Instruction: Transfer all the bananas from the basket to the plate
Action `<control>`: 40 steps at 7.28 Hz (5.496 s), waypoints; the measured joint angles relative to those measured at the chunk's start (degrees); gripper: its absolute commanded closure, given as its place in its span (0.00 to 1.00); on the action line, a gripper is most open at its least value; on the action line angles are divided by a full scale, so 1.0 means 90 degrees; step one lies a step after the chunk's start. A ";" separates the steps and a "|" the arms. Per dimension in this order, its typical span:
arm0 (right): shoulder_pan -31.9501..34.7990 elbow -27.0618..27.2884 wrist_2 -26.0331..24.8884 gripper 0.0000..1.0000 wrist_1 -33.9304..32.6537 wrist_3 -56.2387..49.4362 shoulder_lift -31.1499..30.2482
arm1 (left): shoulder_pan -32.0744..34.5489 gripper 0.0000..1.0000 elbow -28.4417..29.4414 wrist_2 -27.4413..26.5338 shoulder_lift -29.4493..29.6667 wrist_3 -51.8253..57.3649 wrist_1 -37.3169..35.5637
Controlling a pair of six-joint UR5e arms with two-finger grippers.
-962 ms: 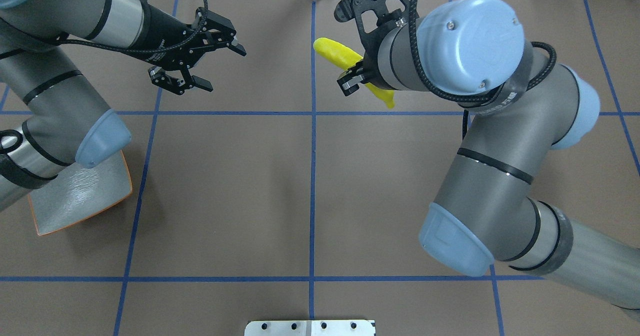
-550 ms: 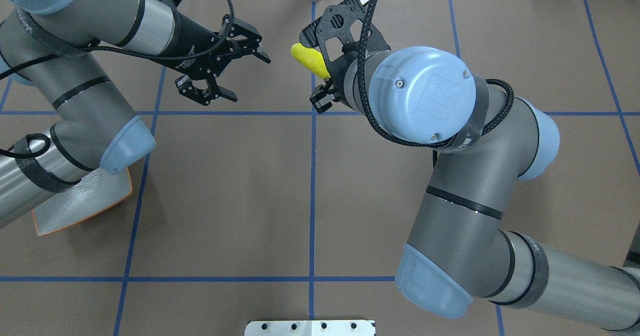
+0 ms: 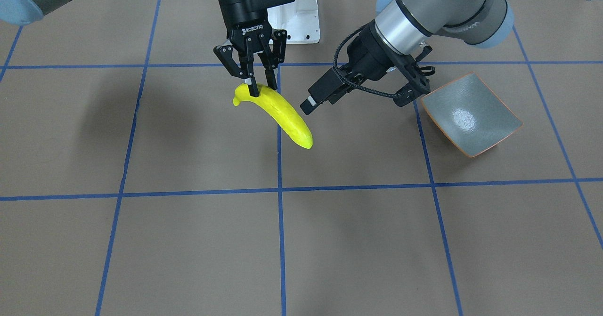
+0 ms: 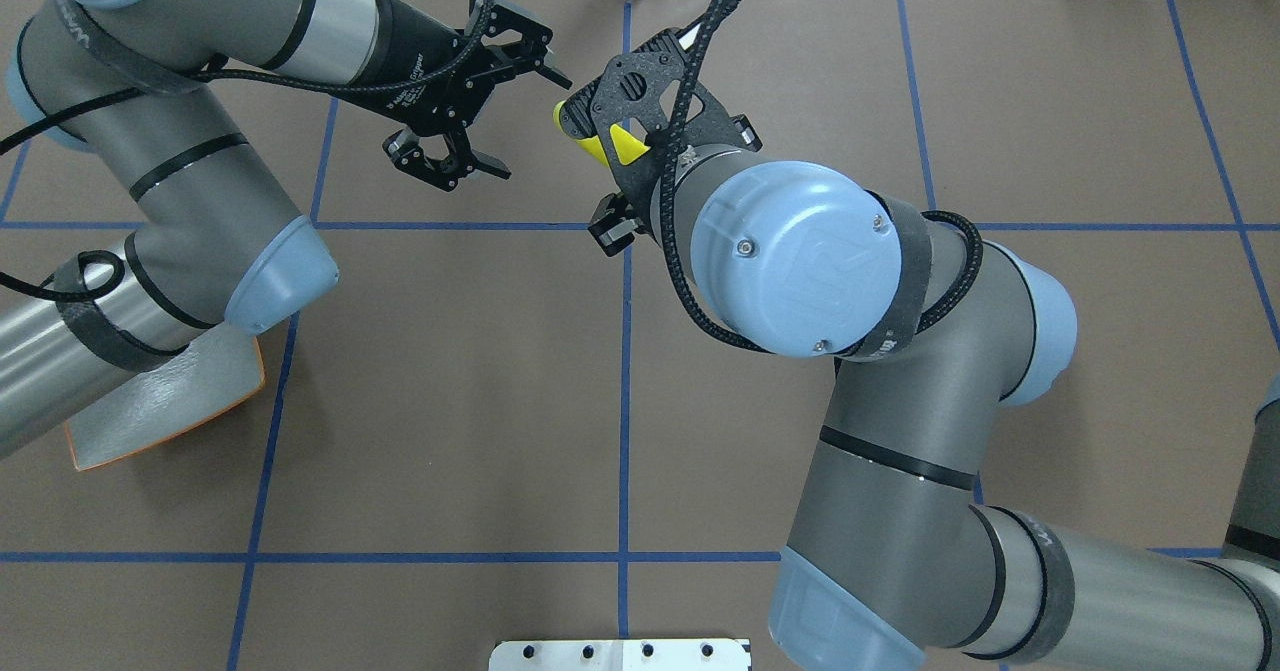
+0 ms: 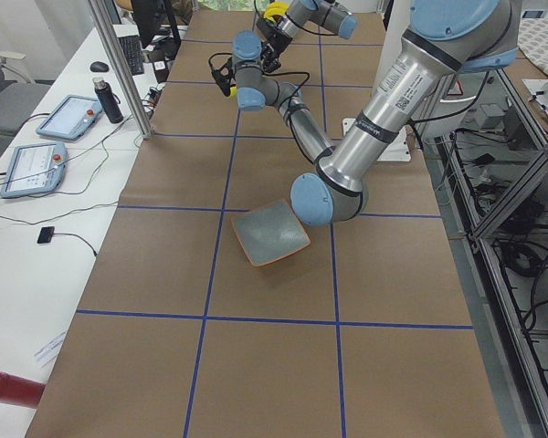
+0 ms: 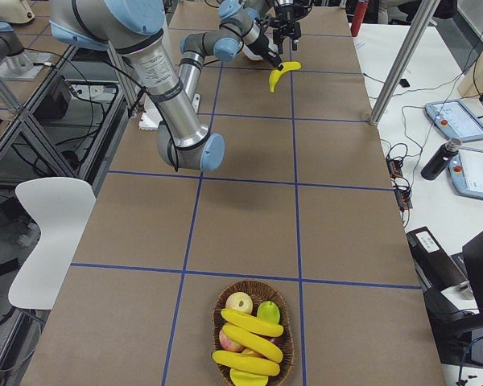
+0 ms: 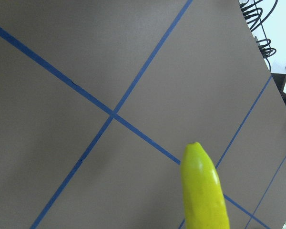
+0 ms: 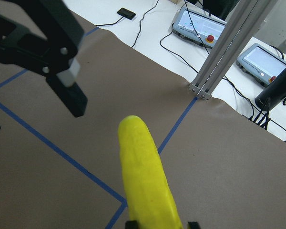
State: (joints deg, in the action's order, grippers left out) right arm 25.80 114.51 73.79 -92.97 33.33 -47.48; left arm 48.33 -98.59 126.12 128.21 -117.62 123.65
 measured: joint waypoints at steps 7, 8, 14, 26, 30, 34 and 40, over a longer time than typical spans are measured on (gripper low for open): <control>-0.0180 0.0010 -0.0113 1.00 0.0016 -0.0014 0.0266 | -0.0200 0.03 0.0015 -0.0049 -0.0023 -0.0009 0.0057; -0.0180 0.0010 -0.0134 1.00 0.0017 -0.0026 0.0281 | -0.0216 0.39 0.0001 -0.0051 -0.0029 -0.0003 0.0061; -0.0261 -0.0032 -0.0194 0.01 0.0515 0.0016 0.0259 | -0.0231 1.00 -0.0054 -0.0058 -0.0042 0.0008 0.0334; 0.3550 -0.0857 0.4869 0.00 0.0968 -0.0519 -0.1943 | 0.0583 1.00 -0.1940 0.0275 -0.4283 0.1993 0.1120; 0.4712 -0.1471 0.5647 0.00 0.0961 -0.2670 -0.2610 | 0.1301 0.82 -0.0851 0.0737 -0.5105 0.3660 0.1973; 0.4922 -0.1568 0.5668 0.00 0.0974 -0.3098 -0.2730 | 0.1371 0.56 -0.0197 0.0877 -0.5009 0.3895 0.2444; 0.4927 -0.1570 0.5660 0.00 0.0975 -0.3098 -0.2677 | 0.1359 0.01 0.0449 0.0882 -0.4971 0.3897 0.3459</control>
State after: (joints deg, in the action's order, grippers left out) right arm 70.14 100.37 124.73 -84.20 5.45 -71.57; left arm 60.56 -94.55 134.06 83.46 -82.55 154.79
